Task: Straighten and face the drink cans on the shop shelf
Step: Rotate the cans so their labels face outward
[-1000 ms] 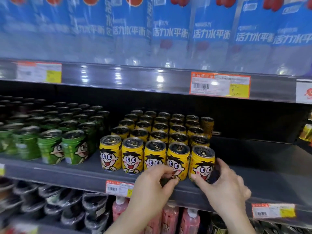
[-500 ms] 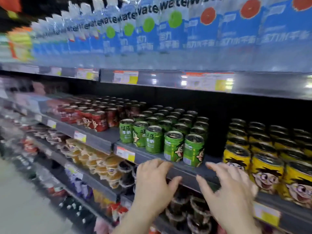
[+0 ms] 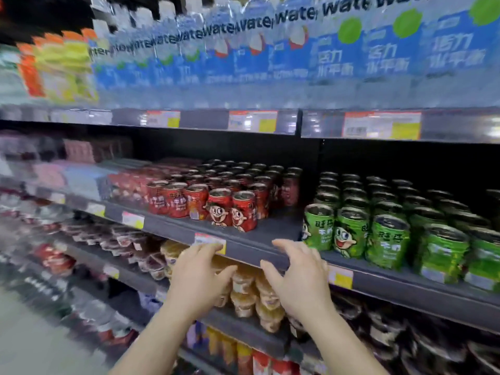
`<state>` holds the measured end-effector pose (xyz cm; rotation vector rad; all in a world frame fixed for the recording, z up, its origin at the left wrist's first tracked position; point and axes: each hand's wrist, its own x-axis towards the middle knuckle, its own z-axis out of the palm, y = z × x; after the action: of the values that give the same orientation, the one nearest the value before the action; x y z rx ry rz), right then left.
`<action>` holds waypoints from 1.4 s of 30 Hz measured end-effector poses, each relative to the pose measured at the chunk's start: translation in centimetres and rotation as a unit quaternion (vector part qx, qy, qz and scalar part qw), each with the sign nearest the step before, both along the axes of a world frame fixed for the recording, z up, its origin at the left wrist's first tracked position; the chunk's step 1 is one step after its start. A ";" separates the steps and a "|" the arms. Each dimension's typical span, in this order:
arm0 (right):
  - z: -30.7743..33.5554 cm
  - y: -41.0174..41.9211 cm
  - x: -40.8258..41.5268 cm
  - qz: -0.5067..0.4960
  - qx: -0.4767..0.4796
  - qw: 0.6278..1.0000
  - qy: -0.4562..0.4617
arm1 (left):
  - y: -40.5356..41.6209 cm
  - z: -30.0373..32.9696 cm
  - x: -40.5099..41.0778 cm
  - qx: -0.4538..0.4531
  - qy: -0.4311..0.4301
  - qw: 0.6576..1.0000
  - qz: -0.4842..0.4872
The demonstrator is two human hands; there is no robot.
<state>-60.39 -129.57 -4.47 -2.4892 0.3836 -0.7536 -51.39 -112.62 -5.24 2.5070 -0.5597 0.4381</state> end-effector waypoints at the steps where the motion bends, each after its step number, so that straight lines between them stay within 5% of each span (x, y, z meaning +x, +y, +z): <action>1: 0.1 0.5 1.3 -0.001 0.014 1.000 0.002 | 0.6 -0.1 1.2 -0.008 0.012 1.000 -0.007; 8: 0.6 1.2 11.4 -0.042 0.099 0.994 -0.020 | 2.8 -0.6 10.1 -0.084 0.055 0.994 -0.029; 14: 1.4 0.9 18.4 -0.159 0.049 0.982 0.094 | 5.1 -0.5 15.7 -0.115 0.040 0.992 -0.033; 23: 2.2 1.9 18.2 -0.185 0.080 0.973 0.115 | 6.1 -0.6 21.7 -0.119 0.013 0.991 -0.062; 25: 2.3 3.5 17.7 -0.242 0.076 0.966 0.057 | 7.1 -0.6 22.5 -0.115 -0.009 0.989 -0.088; 29: 3.4 8.8 18.3 -0.295 -0.034 0.946 -0.128 | 9.7 0.6 25.6 -0.146 -0.065 0.981 -0.106; 37: 6.7 11.5 26.5 -0.097 -0.212 0.960 0.158 | 10.0 3.3 30.9 0.037 -0.165 0.969 -0.179; 42: 5.2 11.0 26.6 -0.138 -0.221 0.961 0.091 | 10.2 2.3 32.0 0.059 -0.194 0.954 -0.219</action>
<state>-33.80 -118.53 0.74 -2.9782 0.7074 -0.7888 -19.42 -102.45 -2.96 2.3129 -1.2949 0.7428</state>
